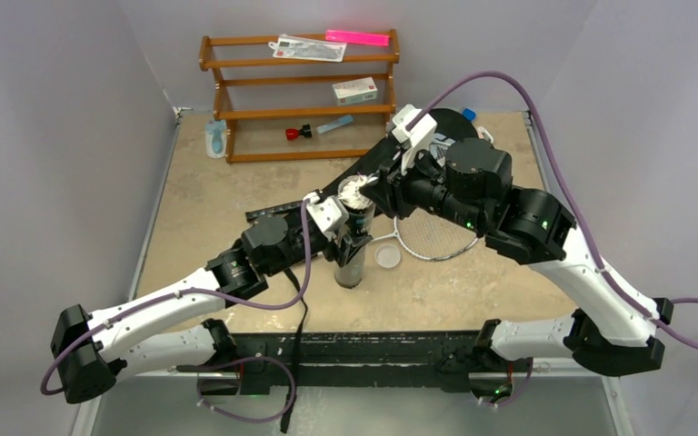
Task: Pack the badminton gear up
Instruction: Adjust the shuttlecock in the shuttle tube.
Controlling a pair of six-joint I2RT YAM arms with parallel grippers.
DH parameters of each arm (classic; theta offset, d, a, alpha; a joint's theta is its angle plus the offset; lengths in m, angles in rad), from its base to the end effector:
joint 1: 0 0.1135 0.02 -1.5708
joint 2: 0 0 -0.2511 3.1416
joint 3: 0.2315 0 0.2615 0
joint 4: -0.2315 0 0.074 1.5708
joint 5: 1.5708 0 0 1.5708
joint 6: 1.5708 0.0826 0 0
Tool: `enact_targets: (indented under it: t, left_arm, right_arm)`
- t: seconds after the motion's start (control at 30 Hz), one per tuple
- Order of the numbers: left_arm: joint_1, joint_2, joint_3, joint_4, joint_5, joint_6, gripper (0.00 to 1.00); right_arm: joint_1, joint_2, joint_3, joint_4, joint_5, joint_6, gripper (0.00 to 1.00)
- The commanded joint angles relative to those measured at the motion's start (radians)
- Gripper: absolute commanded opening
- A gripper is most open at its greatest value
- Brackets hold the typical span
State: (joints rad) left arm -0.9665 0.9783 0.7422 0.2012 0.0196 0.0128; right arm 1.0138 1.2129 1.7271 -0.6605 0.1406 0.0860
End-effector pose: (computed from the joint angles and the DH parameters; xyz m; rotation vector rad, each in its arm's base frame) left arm 0.1679 -0.2460 0.3151 0.7937 1.4558 -0.7494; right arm 0.1569 0.2301 0.5034 -0.6926 1.6239 0.6894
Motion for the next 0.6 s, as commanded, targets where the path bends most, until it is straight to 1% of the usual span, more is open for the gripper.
enact_targets:
  t: [0.0, 0.2, 0.33, 0.57]
  left_arm:
    - [0.006, 0.004, 0.025, 0.026, 0.029, 0.021, 0.68]
    - [0.006, 0.0, 0.023, 0.014, 0.045, 0.022, 0.59]
    - [0.006, -0.002, 0.016, 0.022, 0.056, 0.037, 0.56]
    - [0.006, 0.006, 0.018, 0.021, 0.079, 0.048, 0.55]
  right_arm:
    - [0.0, 0.016, 0.022, -0.084, 0.028, -0.015, 0.0]
    - [0.001, 0.031, 0.052, -0.108, 0.039, -0.022, 0.0]
    - [0.0, 0.067, 0.106, -0.152, 0.061, -0.034, 0.0]
    - [0.0, 0.095, 0.152, -0.207, 0.079, -0.035, 0.0]
